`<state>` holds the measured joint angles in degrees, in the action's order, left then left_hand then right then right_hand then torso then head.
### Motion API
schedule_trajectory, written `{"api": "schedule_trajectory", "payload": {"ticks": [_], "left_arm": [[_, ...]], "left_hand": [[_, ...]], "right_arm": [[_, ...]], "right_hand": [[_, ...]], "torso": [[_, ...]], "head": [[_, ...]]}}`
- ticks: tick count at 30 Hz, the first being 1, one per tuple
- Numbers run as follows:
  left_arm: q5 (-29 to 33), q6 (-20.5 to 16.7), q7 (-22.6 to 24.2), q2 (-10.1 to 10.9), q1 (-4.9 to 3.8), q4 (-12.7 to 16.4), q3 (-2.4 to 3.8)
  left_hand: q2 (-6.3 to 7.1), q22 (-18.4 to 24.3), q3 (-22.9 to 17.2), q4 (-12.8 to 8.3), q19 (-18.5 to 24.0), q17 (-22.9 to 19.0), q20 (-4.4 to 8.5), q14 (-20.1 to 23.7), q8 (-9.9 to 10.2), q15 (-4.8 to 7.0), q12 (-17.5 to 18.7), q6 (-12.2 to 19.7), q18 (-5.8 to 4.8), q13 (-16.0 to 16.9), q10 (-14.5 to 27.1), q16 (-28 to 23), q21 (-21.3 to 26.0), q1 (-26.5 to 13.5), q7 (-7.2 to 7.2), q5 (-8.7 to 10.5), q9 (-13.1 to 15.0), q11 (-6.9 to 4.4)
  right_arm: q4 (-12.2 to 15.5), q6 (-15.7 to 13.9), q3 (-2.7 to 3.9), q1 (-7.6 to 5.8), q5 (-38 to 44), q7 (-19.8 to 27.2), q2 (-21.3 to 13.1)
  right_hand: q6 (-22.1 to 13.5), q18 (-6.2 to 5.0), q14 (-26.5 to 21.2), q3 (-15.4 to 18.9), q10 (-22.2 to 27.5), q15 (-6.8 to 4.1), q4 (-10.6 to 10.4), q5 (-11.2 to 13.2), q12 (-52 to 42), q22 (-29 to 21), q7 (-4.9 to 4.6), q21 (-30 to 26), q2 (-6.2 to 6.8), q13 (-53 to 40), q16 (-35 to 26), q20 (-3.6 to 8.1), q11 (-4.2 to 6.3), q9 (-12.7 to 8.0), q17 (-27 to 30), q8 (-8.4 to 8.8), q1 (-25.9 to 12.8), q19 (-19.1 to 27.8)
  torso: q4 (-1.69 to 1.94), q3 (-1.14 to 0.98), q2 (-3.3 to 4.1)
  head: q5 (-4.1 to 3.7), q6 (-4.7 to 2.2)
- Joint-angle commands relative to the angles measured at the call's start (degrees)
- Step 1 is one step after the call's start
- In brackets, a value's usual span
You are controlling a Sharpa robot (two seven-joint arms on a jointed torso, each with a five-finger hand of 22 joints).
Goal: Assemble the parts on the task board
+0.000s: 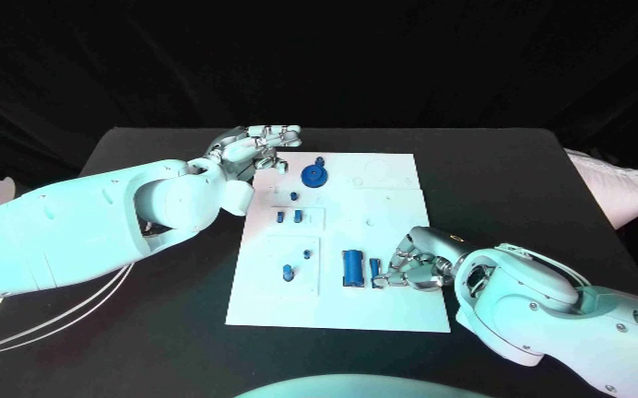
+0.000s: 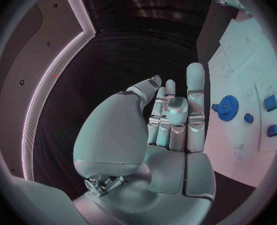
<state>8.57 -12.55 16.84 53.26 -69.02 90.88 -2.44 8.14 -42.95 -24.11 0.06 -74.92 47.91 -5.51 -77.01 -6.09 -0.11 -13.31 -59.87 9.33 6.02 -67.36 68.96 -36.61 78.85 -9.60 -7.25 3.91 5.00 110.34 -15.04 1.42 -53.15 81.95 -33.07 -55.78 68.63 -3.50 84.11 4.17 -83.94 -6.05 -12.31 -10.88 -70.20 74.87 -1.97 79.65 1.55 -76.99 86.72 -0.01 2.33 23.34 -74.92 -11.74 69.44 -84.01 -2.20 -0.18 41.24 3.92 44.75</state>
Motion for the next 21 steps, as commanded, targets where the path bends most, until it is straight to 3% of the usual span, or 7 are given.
{"api": "schedule_trajectory", "payload": {"ticks": [1, 10, 13, 17, 18, 20, 21], "left_arm": [[-0.2, 1.0, 0.3, 0.0, -0.02, 0.0, 0.02], [-0.2, 0.9, 0.5, -0.2, 0.06, -0.4, -0.13], [-0.2, 0.8, 1.0, -0.4, 0.26, -1.1, -0.22], [0.1, 0.5, 1.9, -1.0, 0.66, -2.8, -0.27], [0.2, 0.3, 2.2, -1.2, 0.79, -3.4, -0.28], [0.4, -0.1, 2.9, -1.8, 1.0, -5.0, -0.29], [0.6, -0.3, 3.2, -2.2, 1.12, -5.9, -0.29]], "left_hand": [[-0.22, 0.2, 0.3, 0.0, 0.5, -0.2, -0.15, 0.4, -0.3, -0.01, -0.3, 0.5, 0.88, 0.1, 0.6, -0.2, 0.6, -0.2, -0.08, 0.19, 0.0, 0.03], [-0.16, 1.0, 0.5, 0.1, 0.8, -0.9, -0.19, 0.7, -0.3, -0.07, -0.3, 0.6, 1.02, 0.1, 0.8, -0.5, 1.5, -0.4, -0.14, 0.22, 0.0, 0.11], [-0.14, 1.3, 0.9, 0.1, 1.6, -4.1, -0.32, 2.4, -0.4, -0.2, -0.6, 0.7, 1.02, 0.1, 1.1, -2.4, 2.1, -0.6, -0.19, 0.22, 0.0, 0.18], [0.01, 2.6, 1.9, 0.4, 5.6, -15.9, -0.76, 10.3, -0.8, -0.69, -0.7, 0.5, 0.94, -0.2, 2.1, -11.2, 5.0, -1.3, -0.2, 0.16, 0.0, 0.44], [0.11, 3.4, 2.2, 0.4, 7.7, -17.5, -0.93, 12.3, -0.9, -0.92, -0.6, 0.5, 0.96, -0.3, 2.4, -13.8, 6.5, -1.4, -0.28, 0.19, 0.0, 0.52], [-0.19, 5.2, 2.5, 0.5, 12.1, -21.0, -1.58, 15.7, -0.9, -1.26, -0.3, 0.6, 0.74, -0.7, 2.7, -20.4, 9.9, -1.2, -0.4, 0.19, -0.1, 0.95], [-0.33, 6.0, 2.4, 0.6, 14.0, -22.7, -1.87, 17.3, -0.9, -1.76, 0.0, 0.4, 0.61, -1.0, 2.9, -23.7, 11.4, -1.2, -0.44, 0.15, 0.0, 0.98]], "right_arm": [[0.3, -2.0, 0.1, -0.92, -7.2, 5.5, -1.0], [-2.7, -8.2, 0.14, -4.31, -26.3, 22.3, -2.1], [-5.9, -11.1, 0.14, -5.3, -36.1, 30.4, -1.5], [-11.1, -12.9, 0.14, -6.19, -48.7, 38.8, 0.2], [-12.7, -12.9, 0.14, -6.41, -51.8, 40.7, 0.9], [-16.4, -12.3, 0.14, -6.77, -57.4, 44.2, 2.4], [-18.4, -11.6, 0.15, -6.91, -59.6, 45.8, 3.3]], "right_hand": [[-1.2, -0.28, 4.5, 1.4, 0.1, 0.34, -0.6, -0.2, 3.0, -1.8, -0.31, -1.6, 1.3, 0.1, -1.3, -0.22, -0.32, -0.2, -8.7, 0.45, -1.3, 0.0], [-7.0, -1.54, 3.4, 3.3, 4.9, 1.96, -0.8, -0.6, 14.8, -8.1, -2.71, -6.7, 0.61, 6.8, -5.1, -1.61, -2.35, -1.6, -4.1, 4.01, 2.0, 2.6], [-8.9, -3.22, 1.3, 3.1, 9.9, 2.67, 0.9, -1.3, 26.9, -16.5, -3.73, -13.8, -0.48, 14.1, -11.7, -2.35, -3.2, -2.5, 3.2, 5.5, 5.9, 6.0], [-10.3, -6.96, -6.7, 1.5, 17.7, 3.77, 3.1, -1.1, 43.7, -38.4, -5.01, -34.4, -2.84, 26.2, -35.3, -3.42, -4.39, -3.8, 26.0, 7.19, 11.8, 15.7], [-10.7, -6.95, -10.1, 0.8, 19.9, 4.33, 3.5, -0.7, 47.2, -40.5, -5.51, -37.5, -3.5, 29.0, -43.1, -3.85, -5.03, -4.2, 32.3, 7.64, 13.3, 17.4], [-11.3, -6.84, -14.0, -0.5, 22.1, 5.92, 4.1, -0.1, 53.9, -44.3, -6.69, -43.4, -3.93, 35.8, -51.0, -5.02, -6.32, -5.1, 36.5, 8.18, 16.1, 20.6], [-11.5, -6.37, -15.3, -1.4, 20.5, 6.29, 3.7, 0.5, 58.0, -47.7, -7.87, -48.3, -4.21, 41.7, -56.9, -6.67, -7.41, -6.1, 40.0, 8.38, 17.1, 22.2]], "torso": [[0.0, 0.09, -0.12], [0.25, 0.24, -0.53], [0.39, 0.41, -1.02], [0.55, 0.72, -1.93], [0.56, 0.8, -2.18], [0.64, 1.03, -2.88], [0.69, 1.14, -3.17]], "head": [[-0.16, -0.1], [-0.46, -0.83], [-0.69, -1.15], [-1.19, -2.06], [-1.41, -2.42], [-1.86, -3.26], [-2.07, -3.6]]}}
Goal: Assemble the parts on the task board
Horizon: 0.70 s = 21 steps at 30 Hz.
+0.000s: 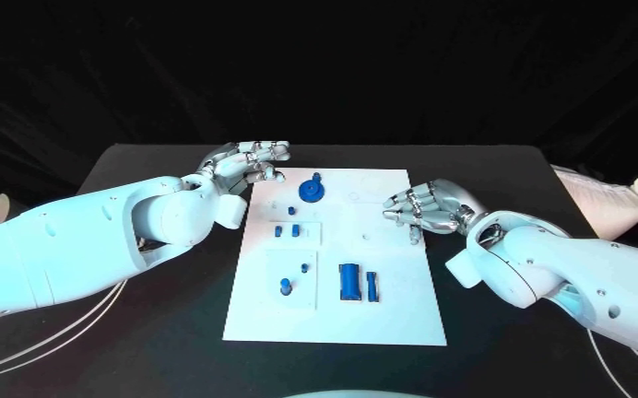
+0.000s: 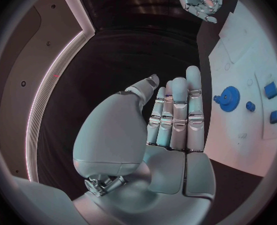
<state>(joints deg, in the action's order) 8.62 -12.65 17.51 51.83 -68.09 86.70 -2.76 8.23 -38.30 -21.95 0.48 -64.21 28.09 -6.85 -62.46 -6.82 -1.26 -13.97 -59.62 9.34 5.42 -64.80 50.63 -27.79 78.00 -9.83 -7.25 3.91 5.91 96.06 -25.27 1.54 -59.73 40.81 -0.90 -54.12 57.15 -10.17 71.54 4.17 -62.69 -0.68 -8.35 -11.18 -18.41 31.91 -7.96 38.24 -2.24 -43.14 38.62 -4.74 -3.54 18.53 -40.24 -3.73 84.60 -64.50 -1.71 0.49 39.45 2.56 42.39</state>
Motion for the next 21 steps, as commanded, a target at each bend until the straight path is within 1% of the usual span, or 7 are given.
{"api": "schedule_trajectory", "payload": {"ticks": [1, 4, 8, 11, 18, 19, 21], "left_arm": [[0.9, -0.3, 2.9, -1.1, 0.31, -2.6, 0.04], [1.4, -0.8, 3.8, -2.2, 0.59, -5.3, 0.03], [1.8, -1.4, 4.8, -3.8, 0.96, -8.7, 0.04], [2.2, -1.9, 5.5, -5.5, 1.38, -11.3, 0.06], [2.5, -2.9, 6.2, -7.9, 2.63, -14.1, 0.16], [1.7, -2.0, 4.1, -7.6, 2.5, -13.8, 0.08], [1.6, -2.2, 4.1, -7.6, 2.54, -13.7, 0.1]], "left_hand": [[-0.5, 2.3, 0.2, 0.2, 5.1, -4.6, -0.69, 3.6, -0.2, -1.27, 1.0, 0.0, 0.71, -0.7, 0.4, -8.6, 4.1, -0.2, -0.17, 0.16, -0.1, 0.28], [-0.87, 5.4, -0.6, 0.4, 10.6, -9.1, -2.22, 6.4, 0.2, -2.81, 2.5, -0.2, -0.05, -1.6, 0.5, -17.7, 8.9, 0.1, -0.23, 0.08, -0.1, 0.95], [-0.88, 10.5, -1.7, 0.4, 17.0, -14.1, -4.58, 7.1, 1.0, -4.81, 5.3, -0.3, -0.11, -1.9, 0.3, -27.2, 15.6, 0.6, -0.41, 0.08, -0.1, 1.58], [-0.82, 14.1, -2.2, 0.4, 17.2, -17.4, -6.51, 5.6, 1.8, -5.4, 7.6, -0.8, 1.37, -1.8, -0.8, -32.9, 18.5, 0.8, -0.5, 0.07, -0.1, 1.69], [-0.82, 17.2, -2.5, 0.3, 15.8, -20.2, -6.92, 4.0, 2.6, -5.73, 9.9, -1.4, 1.29, -1.9, -1.1, -37.8, 20.0, 0.8, -0.67, 0.07, -0.1, 2.06], [-2.95, 23.4, 5.0, -0.5, 30.7, -22.4, -2.72, 21.8, 6.8, -3.71, 14.0, 17.1, -2.12, -5.4, 18.8, -41.4, 22.2, -23.2, 2.53, 2.17, -3.9, -0.42], [-3.25, 24.2, 5.4, -0.5, 31.5, -22.8, -2.43, 22.9, 6.8, -3.49, 14.0, 18.4, -2.11, -5.4, 20.2, -42.1, 22.5, -24.8, 2.73, 2.27, -3.9, -0.48]], "right_arm": [[-6.2, -0.7, 0.06, -0.44, -20.5, 15.0, 2.7], [-11.8, 1.1, 0.25, -0.68, -25.2, 18.3, 5.5], [-18.1, 3.5, 0.68, -0.84, -28.9, 21.3, 8.9], [-22.2, 5.5, 0.92, -0.9, -30.0, 22.8, 11.3], [-27.8, 8.2, 1.12, -0.92, -29.7, 24.7, 14.7], [-27.1, 4.4, 1.1, -0.92, -27.7, 20.9, 14.4], [-26.9, 4.2, 1.08, -0.92, -27.8, 21.0, 14.3]], "right_hand": [[0.2, -0.14, -5.6, -2.0, -0.2, 1.97, -0.2, 1.0, 8.7, -6.8, -1.5, -10.0, -0.33, 11.2, -13.2, -2.13, -2.29, -1.8, 7.9, 0.29, 2.9, 4.4], [-0.7, 0.19, -9.7, -3.9, -0.7, 4.46, 0.0, 1.5, 12.9, -11.4, -1.72, -16.9, 0.16, 18.4, -21.7, -4.19, -2.99, -3.6, 13.9, 0.26, 5.0, 8.1], [-0.4, -0.6, -6.8, -6.6, -2.4, 5.22, -0.2, 1.5, 14.9, -16.3, -1.6, -22.5, 1.54, 28.5, -28.7, -5.35, -3.31, -6.7, 21.3, 0.21, 5.1, 5.6], [0.3, -0.35, -2.7, -8.1, -3.3, 4.19, -0.1, 1.3, 14.8, -17.7, -1.65, -23.2, 1.71, 31.9, -29.5, -4.67, -3.11, -7.8, 23.4, 0.11, 4.8, 1.8], [1.8, -0.27, 0.9, -11.6, -5.4, 4.09, 0.4, 1.4, 14.8, -21.8, -1.91, -27.3, 3.18, 38.5, -33.8, -4.47, -3.03, -10.3, 28.8, 0.16, 3.1, -1.7], [-16.2, 3.05, -21.1, -9.1, 15.2, 0.68, 2.7, 4.3, 18.4, -24.6, 1.08, -30.3, 2.24, 43.1, -38.6, -1.65, -1.12, -12.6, 31.9, 3.73, -23.2, 18.4], [-17.3, 3.05, -22.5, -9.3, 16.5, 0.68, 2.9, 4.5, 18.4, -25.2, 1.28, -31.0, 2.24, 43.1, -38.6, -1.52, -0.92, -13.0, 32.6, 3.73, -25.2, 19.6]], "torso": [[0.18, 0.56, -1.67], [0.07, 0.77, -2.63], [-0.01, 0.81, -3.31], [0.12, 0.74, -3.94], [0.01, 0.54, -4.87], [0.03, 0.68, -4.32], [0.08, 0.65, -4.44]], "head": [[-0.94, -1.83], [-1.23, -2.81], [-1.4, -4.16], [-1.66, -4.57], [-1.53, -5.57], [-1.59, -5.2], [-1.62, -5.28]]}}
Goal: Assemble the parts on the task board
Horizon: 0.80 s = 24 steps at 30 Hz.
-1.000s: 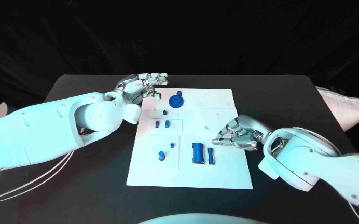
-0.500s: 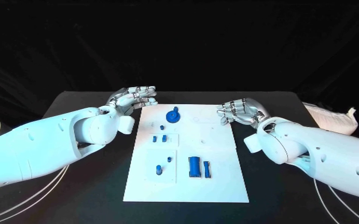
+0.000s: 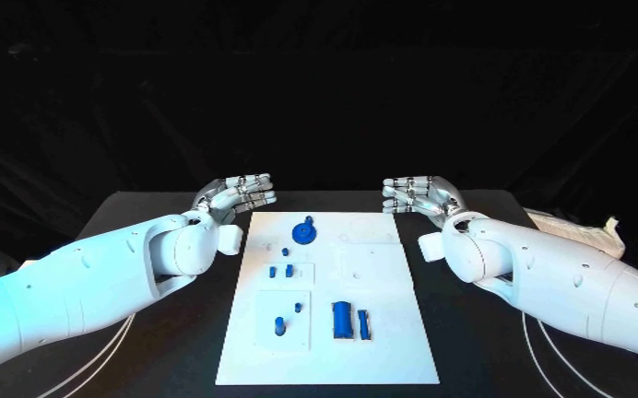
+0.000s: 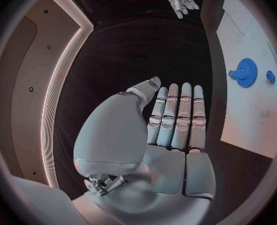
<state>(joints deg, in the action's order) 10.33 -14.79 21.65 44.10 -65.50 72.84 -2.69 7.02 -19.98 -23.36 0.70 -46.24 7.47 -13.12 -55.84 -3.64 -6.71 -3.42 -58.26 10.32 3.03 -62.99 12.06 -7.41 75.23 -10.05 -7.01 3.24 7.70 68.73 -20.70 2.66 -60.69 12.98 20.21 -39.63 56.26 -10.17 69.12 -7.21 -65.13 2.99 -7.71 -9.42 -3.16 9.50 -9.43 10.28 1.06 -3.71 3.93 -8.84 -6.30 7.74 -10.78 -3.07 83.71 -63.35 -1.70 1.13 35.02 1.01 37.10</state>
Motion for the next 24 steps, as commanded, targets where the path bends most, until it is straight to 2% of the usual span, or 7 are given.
{"api": "schedule_trajectory", "payload": {"ticks": [1, 3, 5, 8, 12, 13, 24], "left_arm": [[-0.2, -0.4, 0.1, 0.2, 0.0, 0.4, 0.05], [-0.6, -1.6, 0.4, 0.2, 0.22, 1.1, 0.16], [-1.2, -3.0, 0.8, 0.2, 0.5, 1.9, 0.29], [-2.2, -6.2, 1.7, 0.3, 1.07, 3.7, 0.58], [-4.5, -12.7, 3.5, 0.4, 2.28, 7.5, 1.17], [-5.1, -14.5, 4.0, 0.4, 2.6, 8.5, 1.33], [-10.0, -28.3, 7.9, 0.6, 5.15, 16.5, 2.59]], "left_hand": [[-2.25, 6.4, 7.4, -0.7, 14.7, -2.4, 4.16, 17.7, 3.6, 2.12, 3.4, 18.5, -3.1, -3.0, 20.0, -3.9, 2.4, -23.9, 3.19, 2.28, -3.2, -2.44], [-2.66, 7.6, 8.9, -0.7, 17.5, -2.8, 4.95, 21.2, 3.6, 2.52, 3.4, 22.1, -3.69, -3.0, 23.9, -4.6, 2.8, -28.6, 3.78, 2.73, -3.2, -2.93], [-3.0, 8.5, 10.0, -0.7, 19.7, -3.2, 5.59, 23.8, 3.6, 6.71, 3.4, 24.9, -4.09, -3.0, 26.9, -5.2, 3.2, -32.1, 4.28, 7.01, -3.2, -3.27], [-7.02, 9.7, 11.4, -0.7, 22.5, -7.5, 6.38, 27.2, 3.6, 6.71, 3.4, 28.4, -4.66, -3.0, 30.6, -5.9, 7.4, -36.6, 4.87, 7.01, -3.2, -7.7], [-7.02, 11.4, 13.4, -0.7, 26.5, -7.5, 7.48, 31.9, 3.6, 6.71, 3.4, 33.3, -5.34, -3.0, 36.0, -6.9, 7.4, -43.1, 5.75, 7.01, -3.2, -7.7], [-7.02, 11.8, 13.8, -0.7, 27.2, -7.5, 7.72, 32.9, 3.6, 6.71, 3.4, 34.3, -5.33, -3.0, 37.1, -7.1, 7.4, -44.3, 5.91, 7.01, -3.2, -7.7], [-7.02, 14.9, 17.4, -0.7, 34.3, -7.5, 13.12, 41.5, 3.6, 6.71, 3.4, 43.3, -10.32, -3.0, 46.9, -12.1, 7.4, -56.0, 10.05, 7.01, -3.2, -7.7]], "right_arm": [[0.6, -0.7, -0.07, 0.05, -0.1, 0.0, -0.2], [1.7, -1.9, -0.21, 0.07, -0.8, 0.5, -0.5], [3.1, -3.4, -0.38, 0.1, -1.6, 1.1, -0.8], [5.9, -6.5, -0.73, 0.17, -3.4, 2.4, -1.4], [11.8, -13.0, -1.47, 0.31, -7.1, 5.2, -2.8], [13.1, -14.4, -1.64, 0.34, -7.9, 5.8, -3.1], [21.2, -23.4, -2.66, 0.53, -13.0, 9.6, -5.1]], "right_hand": [[-17.9, 3.05, -21.9, 2.3, 20.7, -2.99, 2.4, 3.0, 3.2, -3.0, 2.98, -3.3, -1.06, 3.7, -3.9, 2.8, 1.99, -2.5, 3.4, 3.07, -26.6, 20.1], [-21.3, 3.7, -26.2, 2.8, 24.7, -2.99, 2.9, 3.6, 3.2, -3.6, 3.57, -4.0, -1.06, 3.7, -3.9, 3.37, 6.3, -2.9, 4.1, 3.07, -31.8, 24.1], [-24.0, 4.0, -29.5, 3.1, 27.8, -2.99, 3.3, 4.0, 3.2, -4.1, 4.02, -4.4, -1.06, 3.7, -3.9, 3.79, 6.3, -3.3, 4.6, 3.07, -35.7, 27.1], [-27.3, 4.62, -33.5, 7.2, 31.6, -2.99, 7.7, 4.6, 3.2, -4.6, 4.58, -5.0, -1.06, 3.7, -3.9, 4.3, 6.3, -7.7, 5.3, 3.07, -40.6, 30.8], [-32.1, 5.25, -39.4, 7.2, 37.1, -2.99, 7.7, 5.4, 3.2, -5.4, 5.39, -5.9, -1.06, 3.7, -3.9, 8.84, 6.3, -7.7, 6.2, 3.07, -47.8, 36.2], [-33.1, 5.25, -40.6, 7.2, 38.2, -2.99, 7.7, 9.4, 3.2, -9.5, 9.43, -6.1, -1.06, 3.7, -3.9, 8.84, 6.3, -7.7, 6.4, 3.07, -49.2, 37.2], [-41.8, 10.17, -51.4, 7.2, 48.4, -2.99, 7.7, 9.4, 3.2, -9.5, 9.43, -10.3, -1.06, 3.7, -3.9, 8.84, 6.3, -7.7, 10.8, 3.07, -62.2, 47.1]], "torso": [[0.12, -0.04, -0.15], [0.37, -0.21, -0.75], [0.69, -0.44, -1.49], [1.24, -0.82, -2.77], [1.67, -1.11, -3.76], [1.69, -1.13, -3.83], [1.7, -1.13, -3.84]], "head": [[-0.1, -0.09], [-0.25, -0.51], [-0.43, -1.05], [-0.74, -1.96], [-0.99, -2.67], [-1.0, -2.72], [-1.01, -2.72]]}}
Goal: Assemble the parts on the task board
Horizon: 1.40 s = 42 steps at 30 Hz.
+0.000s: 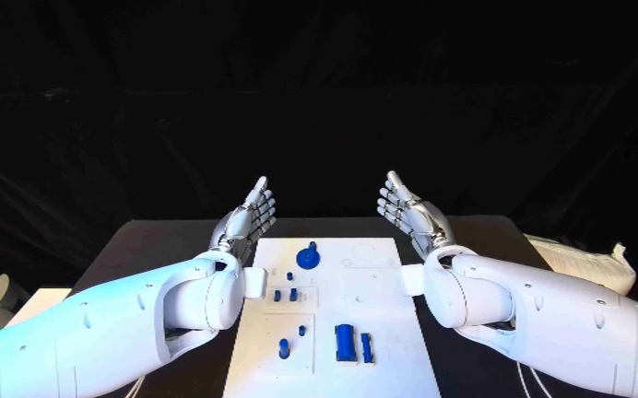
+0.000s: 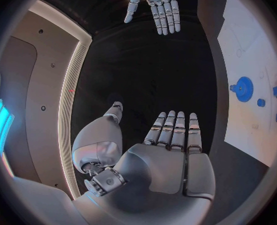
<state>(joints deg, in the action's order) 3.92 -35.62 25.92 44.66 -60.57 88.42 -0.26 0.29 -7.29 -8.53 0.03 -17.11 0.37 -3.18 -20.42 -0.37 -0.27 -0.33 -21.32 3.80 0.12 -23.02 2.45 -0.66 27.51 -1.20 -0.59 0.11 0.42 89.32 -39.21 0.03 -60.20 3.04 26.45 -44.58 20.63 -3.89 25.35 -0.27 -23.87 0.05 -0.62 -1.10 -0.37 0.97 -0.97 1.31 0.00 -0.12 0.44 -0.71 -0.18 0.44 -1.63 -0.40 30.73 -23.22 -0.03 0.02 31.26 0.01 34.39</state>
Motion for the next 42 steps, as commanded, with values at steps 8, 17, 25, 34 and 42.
{"api": "schedule_trajectory", "payload": {"ticks": [8, 17, 25, 34, 42], "left_arm": [[-3.9, -8.5, 3.9, 0.0, 0.4, 1.5, 0.26], [-3.9, -8.5, 3.9, 0.0, 0.4, 1.5, 0.26], [-3.9, -8.5, 3.9, 0.0, 0.4, 1.5, 0.26], [-3.9, -8.5, 3.9, 0.0, 0.4, 1.5, 0.26], [-3.9, -8.5, 3.9, 0.0, 0.4, 1.5, 0.26]], "left_hand": [[-0.29, 7.3, 4.1, 0.0, 8.5, -0.4, 3.18, 10.0, 0.4, 0.27, 0.3, 10.5, -3.8, -0.1, 11.3, -2.5, 0.7, -13.5, 1.2, 0.59, -0.1, -0.42], [-0.29, 7.3, 8.5, 0.0, 11.1, -0.4, 3.18, 13.3, 0.4, 0.27, 0.3, 13.8, -3.8, -0.1, 15.0, -2.5, 0.7, -17.8, 1.2, 0.59, -0.1, -0.42], [-0.29, 7.3, 8.5, 0.0, 12.7, -0.4, 3.18, 15.2, 0.4, 0.27, 0.3, 15.9, -3.8, -0.1, 17.2, -2.5, 0.7, -20.5, 1.2, 0.59, -0.1, -0.42], [-0.29, 7.3, 8.5, 0.0, 17.1, -0.4, 3.18, 20.4, 0.4, 0.27, 0.3, 21.3, -3.8, -0.1, 23.0, -2.5, 0.7, -27.5, 1.2, 0.59, -0.1, -0.42], [-0.29, 7.3, 8.5, 0.0, 17.1, -0.4, 3.18, 20.4, 0.4, 0.27, 0.3, 21.3, -3.8, -0.1, 23.0, -2.5, 0.7, -27.5, 1.2, 0.59, -0.1, -0.42]], "right_arm": [[0.6, -4.9, -0.03, 0.04, -3.0, 3.3, -0.1], [0.6, -4.9, -0.03, 0.04, -3.0, 3.3, -0.1], [0.6, -4.9, -0.03, 0.04, -3.0, 3.3, -0.1], [0.6, -4.9, -0.03, 0.04, -3.0, 3.3, -0.1], [0.6, -4.9, -0.03, 0.04, -3.0, 3.3, -0.1]], "right_hand": [[-10.1, 3.89, -12.4, 0.3, 11.6, -0.05, 0.6, 1.1, 0.4, -1.0, 0.97, -1.3, 0.0, 0.1, -0.4, 0.71, 0.18, -0.4, 1.6, 0.4, -15.0, 11.3], [-13.4, 3.89, -16.4, 0.3, 15.5, -0.05, 0.6, 1.1, 0.4, -1.0, 0.97, -1.3, 0.0, 0.1, -0.4, 0.71, 0.18, -0.4, 1.6, 0.4, -19.9, 15.0], [-15.3, 3.89, -18.9, 0.3, 17.8, -0.05, 0.6, 1.1, 0.4, -1.0, 0.97, -1.3, 0.0, 0.1, -0.4, 0.71, 0.18, -0.4, 1.6, 0.4, -22.8, 17.3], [-20.6, 3.89, -25.4, 0.3, 23.9, -0.05, 0.6, 1.1, 0.4, -1.0, 0.97, -1.3, 0.0, 0.1, -0.4, 0.71, 0.18, -0.4, 1.6, 0.4, -30.7, 23.2], [-20.6, 3.89, -25.4, 0.3, 23.9, -0.05, 0.6, 1.1, 0.4, -1.0, 0.97, -1.3, 0.0, 0.1, -0.4, 0.71, 0.18, -0.4, 1.6, 0.4, -30.7, 23.2]], "torso": [[0.03, -0.02, -0.08], [0.03, -0.02, -0.08], [0.03, -0.02, -0.08], [0.03, -0.02, -0.08], [0.03, -0.02, -0.08]], "head": [[-0.01, -0.01], [-0.01, -0.01], [-0.01, -0.01], [-0.01, -0.01], [-0.01, -0.01]]}}
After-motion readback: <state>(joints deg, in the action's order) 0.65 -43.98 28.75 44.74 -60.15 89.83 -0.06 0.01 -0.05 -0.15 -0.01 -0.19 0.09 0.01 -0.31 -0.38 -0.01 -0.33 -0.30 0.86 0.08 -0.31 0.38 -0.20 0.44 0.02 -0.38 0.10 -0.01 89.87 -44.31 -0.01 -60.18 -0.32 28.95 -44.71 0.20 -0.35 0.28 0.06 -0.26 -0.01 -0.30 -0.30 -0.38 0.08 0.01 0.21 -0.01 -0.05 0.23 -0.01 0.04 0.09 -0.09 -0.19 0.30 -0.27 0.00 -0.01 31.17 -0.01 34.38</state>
